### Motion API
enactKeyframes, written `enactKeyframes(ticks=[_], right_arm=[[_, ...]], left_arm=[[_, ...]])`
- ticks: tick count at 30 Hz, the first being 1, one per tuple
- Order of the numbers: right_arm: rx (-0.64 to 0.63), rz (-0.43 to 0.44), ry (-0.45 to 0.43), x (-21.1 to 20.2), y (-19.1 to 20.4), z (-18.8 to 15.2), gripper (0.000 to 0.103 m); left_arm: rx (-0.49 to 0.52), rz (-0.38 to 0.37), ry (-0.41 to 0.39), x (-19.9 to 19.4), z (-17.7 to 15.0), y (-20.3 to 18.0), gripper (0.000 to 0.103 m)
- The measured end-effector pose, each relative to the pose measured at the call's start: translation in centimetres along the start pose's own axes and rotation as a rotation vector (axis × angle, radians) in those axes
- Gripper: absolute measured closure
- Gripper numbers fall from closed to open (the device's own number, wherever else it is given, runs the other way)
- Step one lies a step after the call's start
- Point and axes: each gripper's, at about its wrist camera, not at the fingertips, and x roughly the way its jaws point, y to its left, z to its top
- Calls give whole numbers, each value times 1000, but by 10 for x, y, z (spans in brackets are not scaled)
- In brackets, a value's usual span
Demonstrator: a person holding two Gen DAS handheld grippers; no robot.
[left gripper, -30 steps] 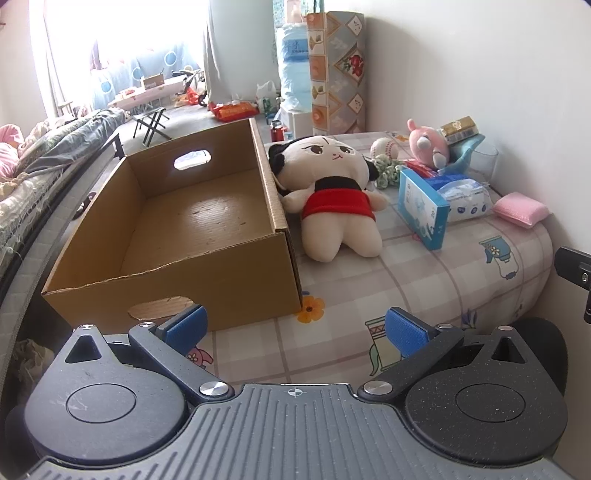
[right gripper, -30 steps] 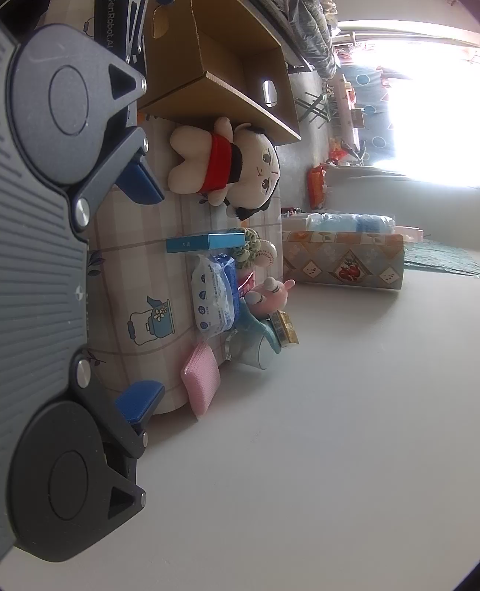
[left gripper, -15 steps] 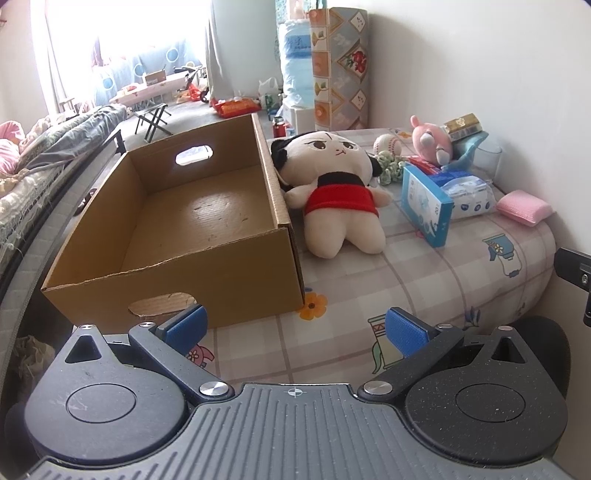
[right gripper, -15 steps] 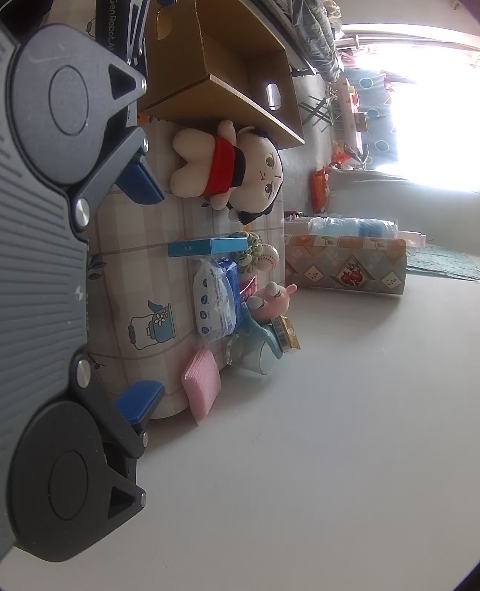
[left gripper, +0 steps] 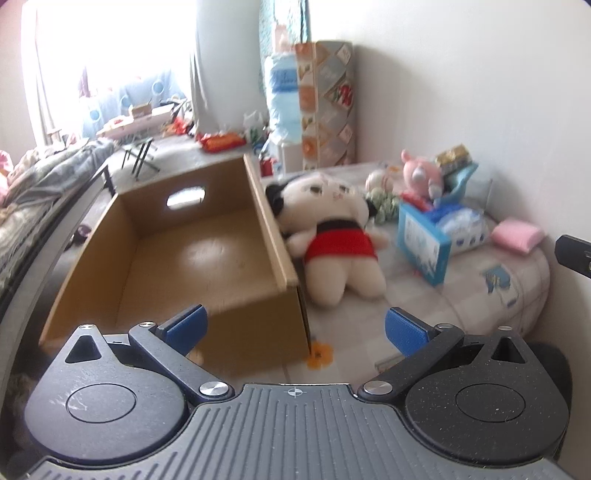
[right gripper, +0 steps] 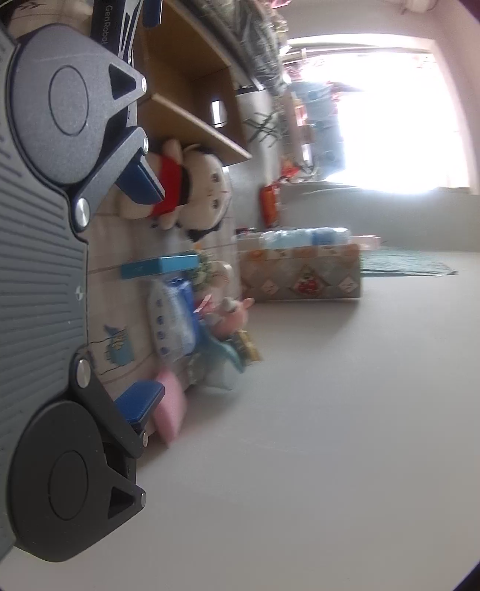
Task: Organize soft objects
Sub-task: 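Grasp the blue box with the left tool while the right tool grasps the pink sponge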
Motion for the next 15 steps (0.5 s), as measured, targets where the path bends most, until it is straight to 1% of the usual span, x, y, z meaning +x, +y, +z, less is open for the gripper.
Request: enactKeyframes(ticks=[2,4,7,10,13,15], right_arm=[[4,14,-54,2,-2,6,0],[-7,24,-88,7,-3,15,0],[-23,35,-113,21,-6,25,0],[-21,40,-135,37,-12,35,0],[19,65,-143,54,-25,43,0],[51,95,-133,68,-37,47,0]], left_arm=[[-1,-15,-22,2,12,4,0],[8,-24,-46,5,23,5,0],[17,-31,-59,14,41,1,0],[17,-58,-60,25,55,-5,0],[-3,-113,-64,39,67,-12,0],[-21,-167,-68,47,71,-18,0]])
